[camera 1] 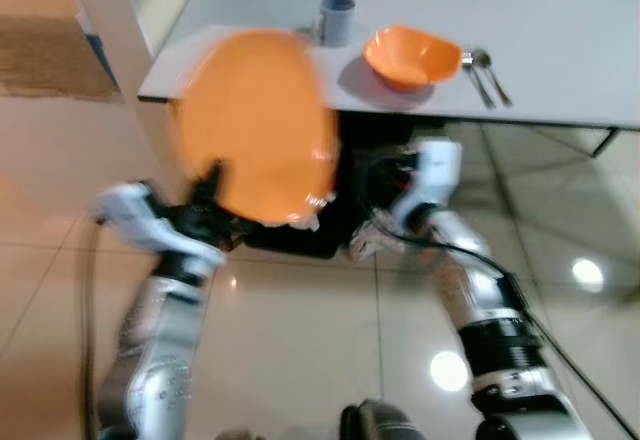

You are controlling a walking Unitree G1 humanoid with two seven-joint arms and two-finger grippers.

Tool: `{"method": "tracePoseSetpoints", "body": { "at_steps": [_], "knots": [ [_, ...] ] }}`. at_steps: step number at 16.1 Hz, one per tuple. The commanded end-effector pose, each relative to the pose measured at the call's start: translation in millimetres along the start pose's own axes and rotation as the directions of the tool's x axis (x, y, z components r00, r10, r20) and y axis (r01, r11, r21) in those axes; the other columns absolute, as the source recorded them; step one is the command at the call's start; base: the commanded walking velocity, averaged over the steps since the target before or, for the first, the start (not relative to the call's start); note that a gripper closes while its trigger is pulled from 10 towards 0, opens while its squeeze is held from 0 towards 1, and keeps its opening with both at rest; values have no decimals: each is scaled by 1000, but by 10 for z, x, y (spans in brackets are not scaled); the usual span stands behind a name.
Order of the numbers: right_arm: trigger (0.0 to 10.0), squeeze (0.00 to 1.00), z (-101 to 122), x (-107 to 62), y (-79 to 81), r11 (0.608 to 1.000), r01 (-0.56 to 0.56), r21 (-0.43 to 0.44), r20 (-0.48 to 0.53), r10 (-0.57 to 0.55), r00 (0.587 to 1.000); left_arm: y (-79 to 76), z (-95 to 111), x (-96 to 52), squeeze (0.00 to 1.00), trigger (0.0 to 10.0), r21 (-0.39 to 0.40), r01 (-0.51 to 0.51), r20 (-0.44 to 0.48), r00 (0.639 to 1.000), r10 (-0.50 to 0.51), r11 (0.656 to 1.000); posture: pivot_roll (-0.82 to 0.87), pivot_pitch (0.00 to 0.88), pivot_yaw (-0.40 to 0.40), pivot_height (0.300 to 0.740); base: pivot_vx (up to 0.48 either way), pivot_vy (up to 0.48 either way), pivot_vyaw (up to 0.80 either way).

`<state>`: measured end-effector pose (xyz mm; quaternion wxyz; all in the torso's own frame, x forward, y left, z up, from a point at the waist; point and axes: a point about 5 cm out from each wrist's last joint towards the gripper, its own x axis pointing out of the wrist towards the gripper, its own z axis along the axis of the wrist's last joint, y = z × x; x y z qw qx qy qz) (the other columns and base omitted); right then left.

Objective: Setting the table

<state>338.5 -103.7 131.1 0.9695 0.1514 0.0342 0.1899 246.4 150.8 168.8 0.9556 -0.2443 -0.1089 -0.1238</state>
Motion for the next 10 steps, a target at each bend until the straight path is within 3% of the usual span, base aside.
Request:
{"method": "tracePoseSetpoints", "body": {
  "at_steps": [1,6,10],
  "knots": [
    [10000,0,27,50,126,999,-39,14,14,39,999,-23,157,21,0,10000,38,26,62,998,-29,999,-65,118,-35,740,480,0,0],
    [10000,0,101,53,179,996,-73,48,60,71,996,-105,420,266,0,10000,23,86,156,984,-88,996,-68,119,-26,740,480,0,0],
    [10000,0,102,39,228,994,-101,34,66,98,993,-24,495,404,0,10000,-15,68,185,981,-64,998,-76,121,-18,740,480,0,0]
  ]
}}
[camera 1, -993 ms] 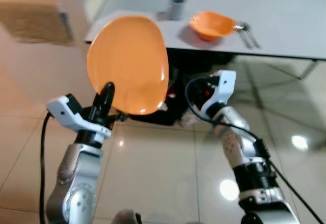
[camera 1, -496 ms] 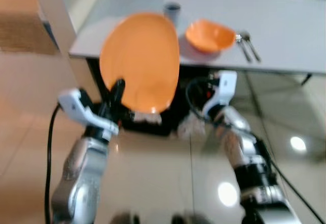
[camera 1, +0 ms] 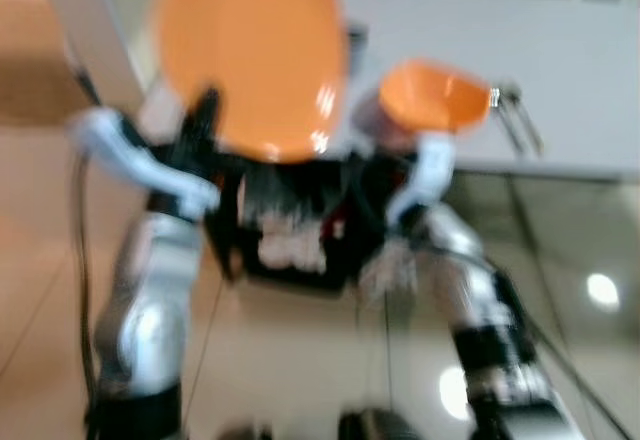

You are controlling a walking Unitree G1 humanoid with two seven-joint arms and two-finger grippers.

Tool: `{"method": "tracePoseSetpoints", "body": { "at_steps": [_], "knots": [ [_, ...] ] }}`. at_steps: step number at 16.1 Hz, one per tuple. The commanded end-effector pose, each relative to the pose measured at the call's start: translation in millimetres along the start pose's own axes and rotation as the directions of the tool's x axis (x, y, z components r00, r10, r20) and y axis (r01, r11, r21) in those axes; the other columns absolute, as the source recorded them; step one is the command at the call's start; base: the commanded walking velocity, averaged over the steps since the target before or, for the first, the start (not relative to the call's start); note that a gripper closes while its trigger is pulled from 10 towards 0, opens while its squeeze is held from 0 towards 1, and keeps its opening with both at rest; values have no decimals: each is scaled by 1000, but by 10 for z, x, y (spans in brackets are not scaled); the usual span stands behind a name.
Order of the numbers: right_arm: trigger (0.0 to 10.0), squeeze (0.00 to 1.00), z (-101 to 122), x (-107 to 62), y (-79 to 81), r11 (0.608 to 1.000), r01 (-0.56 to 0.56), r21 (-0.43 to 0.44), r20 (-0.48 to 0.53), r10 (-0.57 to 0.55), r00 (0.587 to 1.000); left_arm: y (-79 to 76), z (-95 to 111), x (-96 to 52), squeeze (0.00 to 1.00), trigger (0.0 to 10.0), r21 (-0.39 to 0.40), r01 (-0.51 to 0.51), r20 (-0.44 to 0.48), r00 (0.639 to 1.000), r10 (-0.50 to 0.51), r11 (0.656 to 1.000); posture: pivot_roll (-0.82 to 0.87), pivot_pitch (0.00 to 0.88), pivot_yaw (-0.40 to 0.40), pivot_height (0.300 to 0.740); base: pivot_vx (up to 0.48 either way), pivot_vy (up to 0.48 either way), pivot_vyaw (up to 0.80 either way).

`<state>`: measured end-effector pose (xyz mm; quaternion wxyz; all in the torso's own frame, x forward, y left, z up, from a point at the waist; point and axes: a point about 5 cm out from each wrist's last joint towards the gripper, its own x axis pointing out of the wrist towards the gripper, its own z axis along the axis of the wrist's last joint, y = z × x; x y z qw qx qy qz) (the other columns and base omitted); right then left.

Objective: Setting the table

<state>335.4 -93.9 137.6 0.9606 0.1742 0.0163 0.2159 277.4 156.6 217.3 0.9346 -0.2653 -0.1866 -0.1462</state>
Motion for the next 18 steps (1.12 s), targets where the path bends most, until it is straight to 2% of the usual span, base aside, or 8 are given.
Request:
{"method": "tracePoseSetpoints", "body": {
  "at_steps": [1,4,6,10,11,14,16,18],
  "knots": [
    [10000,0,66,37,115,999,-43,-5,28,43,999,75,91,6,0,10000,2,-24,35,999,24,1000,-76,121,-18,740,480,0,0],
    [10000,0,65,25,105,999,-39,-11,26,39,999,143,25,-12,0,10000,-61,-56,9,998,56,997,-80,123,-13,740,480,0,0],
    [10000,0,57,13,89,999,-31,-19,20,32,999,187,-72,-27,0,10000,-162,-93,-23,996,91,982,-81,126,-10,740,480,0,0],
    [10000,0,54,1,76,999,-17,-44,10,18,1000,134,-312,6,0,10000,-379,-110,-146,988,58,919,-82,131,-9,740,172,0,0],
    [10000,0,57,-1,66,999,-9,-52,8,10,1000,125,-419,28,0,10000,-472,-145,-201,978,53,870,-83,132,-10,740,0,0,0],
    [10000,0,104,-13,40,998,5,-67,19,-3,1000,307,-510,55,0,10000,-496,-301,-264,946,188,814,-86,139,-5,740,0,0,0],
    [10000,0,125,-21,32,997,10,-75,24,-9,1000,371,-569,73,0,10000,-468,-366,-310,920,238,804,-90,143,-2,740,0,0,0],
    [10000,0,165,-38,33,996,20,-87,37,-17,999,424,-735,139,0,10000,-439,-479,-425,856,294,761,-94,152,2,740,0,0,0]
  ]
}}
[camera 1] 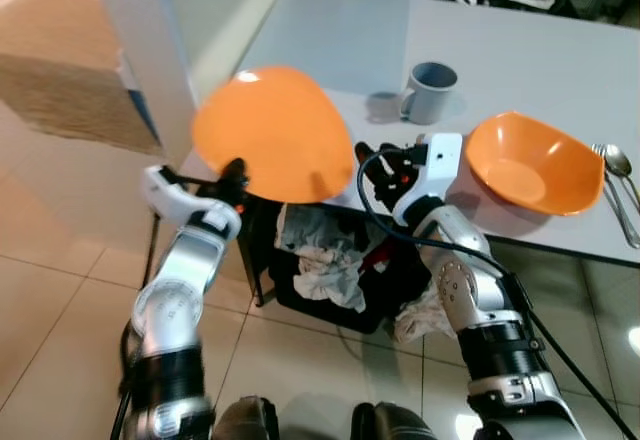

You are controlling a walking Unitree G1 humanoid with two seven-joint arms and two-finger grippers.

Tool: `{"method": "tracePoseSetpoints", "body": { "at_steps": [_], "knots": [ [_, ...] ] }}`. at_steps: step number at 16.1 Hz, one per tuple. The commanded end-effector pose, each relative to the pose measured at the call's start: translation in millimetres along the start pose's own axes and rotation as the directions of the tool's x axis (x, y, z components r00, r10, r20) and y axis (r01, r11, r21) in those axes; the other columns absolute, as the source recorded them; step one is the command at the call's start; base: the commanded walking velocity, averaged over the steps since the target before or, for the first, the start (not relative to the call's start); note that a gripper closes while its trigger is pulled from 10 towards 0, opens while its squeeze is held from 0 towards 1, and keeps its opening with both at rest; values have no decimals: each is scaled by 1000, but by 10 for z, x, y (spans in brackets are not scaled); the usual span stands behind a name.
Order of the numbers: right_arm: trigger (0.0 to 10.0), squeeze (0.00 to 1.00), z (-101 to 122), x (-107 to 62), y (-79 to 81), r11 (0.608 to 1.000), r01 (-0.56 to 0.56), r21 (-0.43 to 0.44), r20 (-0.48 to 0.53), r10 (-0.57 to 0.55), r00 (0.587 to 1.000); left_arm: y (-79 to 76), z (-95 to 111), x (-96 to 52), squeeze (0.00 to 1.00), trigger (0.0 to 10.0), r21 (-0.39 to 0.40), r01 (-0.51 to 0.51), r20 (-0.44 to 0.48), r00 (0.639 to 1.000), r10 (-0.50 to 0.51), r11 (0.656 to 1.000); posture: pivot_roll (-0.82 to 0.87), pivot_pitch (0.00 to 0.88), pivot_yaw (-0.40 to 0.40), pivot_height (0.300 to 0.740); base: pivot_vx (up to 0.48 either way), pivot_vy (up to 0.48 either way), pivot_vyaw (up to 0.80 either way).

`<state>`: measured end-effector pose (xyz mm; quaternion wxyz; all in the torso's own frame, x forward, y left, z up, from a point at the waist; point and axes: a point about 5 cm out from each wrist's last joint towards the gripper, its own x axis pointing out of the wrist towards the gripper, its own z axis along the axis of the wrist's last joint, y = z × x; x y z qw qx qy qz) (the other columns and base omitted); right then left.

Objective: Setting the table

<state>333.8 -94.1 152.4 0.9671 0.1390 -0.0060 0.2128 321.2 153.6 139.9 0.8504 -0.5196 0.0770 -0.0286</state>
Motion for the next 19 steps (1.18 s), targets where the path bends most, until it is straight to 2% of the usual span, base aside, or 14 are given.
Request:
{"method": "tracePoseSetpoints", "body": {
  "at_steps": [1,3,5,7,8,11,12,13,14,16,18,19],
  "knots": [
    [10000,0,41,-37,-20,1000,16,-5,15,-16,1000,-86,-44,100,0,10000,-9,2,-32,999,-2,1000,-98,154,2,740,0,0,0],
    [10000,0,58,-51,-5,1000,11,-6,22,-11,1000,-139,-74,206,0,10000,-35,24,-63,998,-26,999,-104,158,2,740,0,0,0],
    [10000,0,65,-58,13,1000,5,-9,24,-5,1000,-153,-92,277,0,10000,-16,26,-88,996,-28,1000,-107,163,2,740,0,0,0],
    [10000,0,66,-75,33,1000,2,-12,21,-2,1000,-66,-69,386,0,10000,2,-38,-99,994,38,999,-113,169,4,740,0,0,0],
    [10000,0,71,-95,43,1000,3,-15,19,-2,1000,44,-15,453,0,10000,-1,-99,-88,991,99,995,-122,178,6,740,0,0,0],
    [10000,0,78,-130,54,1000,2,-16,18,-2,1000,156,66,537,0,10000,-25,-147,-64,987,145,989,-135,187,8,740,0,0,0],
    [10000,0,80,-136,56,1000,2,-16,19,-2,1000,162,72,550,90,10000,-22,-145,-64,988,144,989,-138,188,9,740,0,0,0],
    [10000,0,86,-151,61,1000,2,-15,19,-2,1000,164,74,579,1000,10000,-36,-135,-64,989,132,990,-144,193,11,740,0,0,0],
    [10000,0,94,-160,65,1000,2,-12,22,-2,1000,149,63,601,1000,10000,-53,-126,-67,990,122,991,-147,195,11,740,0,0,0],
    [10000,0,104,-173,70,1000,3,-9,23,-2,1000,81,35,644,1000,10000,-38,-93,-84,992,89,995,-150,197,10,740,0,0,0],
    [10000,0,107,-175,88,1000,-2,-3,27,2,1000,-86,55,700,1000,10000,-13,-18,-98,995,17,1000,-147,194,11,740,0,0,0],
    [10000,0,117,-168,97,1000,-7,1,33,7,999,-237,72,725,1000,10000,38,58,-112,992,-54,998,-142,190,8,740,0,0,0]
  ]
}}
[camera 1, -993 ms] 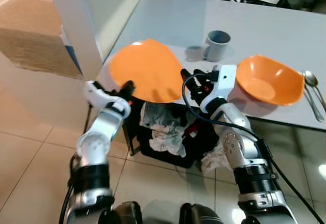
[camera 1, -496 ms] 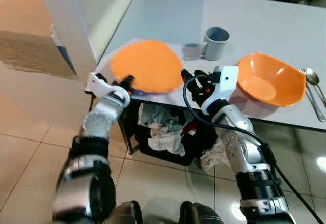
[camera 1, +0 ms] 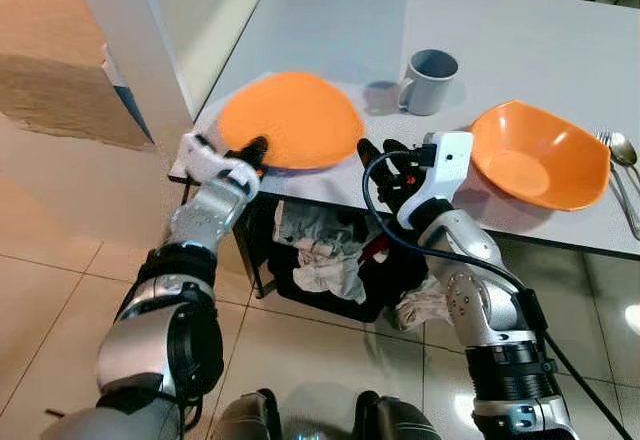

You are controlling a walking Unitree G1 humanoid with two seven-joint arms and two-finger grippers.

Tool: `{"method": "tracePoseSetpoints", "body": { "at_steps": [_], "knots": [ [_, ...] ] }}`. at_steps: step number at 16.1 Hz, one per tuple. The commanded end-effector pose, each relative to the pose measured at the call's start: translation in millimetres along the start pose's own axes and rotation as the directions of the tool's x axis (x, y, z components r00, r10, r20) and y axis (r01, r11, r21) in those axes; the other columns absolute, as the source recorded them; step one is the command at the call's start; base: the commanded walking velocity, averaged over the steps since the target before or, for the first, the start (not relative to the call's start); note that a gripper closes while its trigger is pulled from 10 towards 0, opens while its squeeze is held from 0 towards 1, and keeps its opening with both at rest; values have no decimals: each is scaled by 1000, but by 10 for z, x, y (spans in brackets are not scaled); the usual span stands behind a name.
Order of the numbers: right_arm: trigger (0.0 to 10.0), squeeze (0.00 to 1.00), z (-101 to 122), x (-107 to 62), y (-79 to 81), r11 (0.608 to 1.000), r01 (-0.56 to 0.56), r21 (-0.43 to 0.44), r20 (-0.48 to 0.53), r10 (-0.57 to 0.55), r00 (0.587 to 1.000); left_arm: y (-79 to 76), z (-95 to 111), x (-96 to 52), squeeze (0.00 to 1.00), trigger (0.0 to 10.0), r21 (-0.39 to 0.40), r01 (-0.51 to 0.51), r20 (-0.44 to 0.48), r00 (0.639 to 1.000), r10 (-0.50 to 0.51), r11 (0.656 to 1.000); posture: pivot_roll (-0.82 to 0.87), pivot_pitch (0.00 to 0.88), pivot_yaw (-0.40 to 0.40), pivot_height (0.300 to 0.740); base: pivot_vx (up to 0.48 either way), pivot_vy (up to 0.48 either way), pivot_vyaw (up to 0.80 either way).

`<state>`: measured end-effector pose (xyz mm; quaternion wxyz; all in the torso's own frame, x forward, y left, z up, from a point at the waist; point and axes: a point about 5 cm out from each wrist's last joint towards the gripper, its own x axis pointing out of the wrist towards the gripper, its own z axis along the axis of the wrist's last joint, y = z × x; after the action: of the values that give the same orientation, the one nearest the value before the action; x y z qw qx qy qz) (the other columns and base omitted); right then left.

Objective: Setting the table

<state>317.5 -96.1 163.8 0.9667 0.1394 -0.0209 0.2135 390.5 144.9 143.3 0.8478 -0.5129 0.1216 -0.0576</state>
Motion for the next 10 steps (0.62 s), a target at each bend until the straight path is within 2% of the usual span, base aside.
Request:
{"method": "tracePoseSetpoints", "body": {
  "at_steps": [1,2,3,4,5,6,7,9,10],
  "knots": [
    [10000,0,16,-14,29,1000,-6,9,7,6,1000,-284,41,37,1000,10000,124,126,-19,992,-125,984,-142,187,7,740,0,0,0],
    [10000,0,19,-8,39,1000,-11,10,8,11,1000,-430,38,23,1000,10000,204,213,-42,977,-209,956,-142,184,8,740,0,0,0],
    [10000,0,20,-3,42,1000,-11,11,8,11,1000,-487,25,13,914,10000,284,242,-61,970,-235,928,-140,181,9,740,0,0,0],
    [10000,0,22,3,44,1000,-12,12,9,12,1000,-482,-18,-12,71,10000,356,243,-84,970,-228,902,-138,179,9,740,0,0,0],
    [10000,0,27,5,44,1000,-12,13,11,12,1000,-418,-48,-55,0,10000,419,218,-89,976,-199,881,-135,181,10,740,0,0,0],
    [10000,0,31,5,42,1000,-11,15,13,11,1000,-376,-46,-82,0,10000,442,202,-83,979,-185,874,-135,181,11,740,0,0,0],
    [10000,0,30,4,42,1000,-10,15,14,10,1000,-250,-10,-154,0,10000,500,140,-48,990,-134,854,-134,178,11,740,0,0,0],
    [10000,0,22,4,50,1000,-17,20,14,17,1000,-47,130,-351,0,10000,642,-6,53,998,-37,767,-118,176,11,740,0,0,0],
    [10000,0,20,6,55,999,-22,23,14,22,1000,-10,173,-428,0,10000,670,-37,84,996,-25,741,-118,176,11,740,0,0,0]
  ]
}}
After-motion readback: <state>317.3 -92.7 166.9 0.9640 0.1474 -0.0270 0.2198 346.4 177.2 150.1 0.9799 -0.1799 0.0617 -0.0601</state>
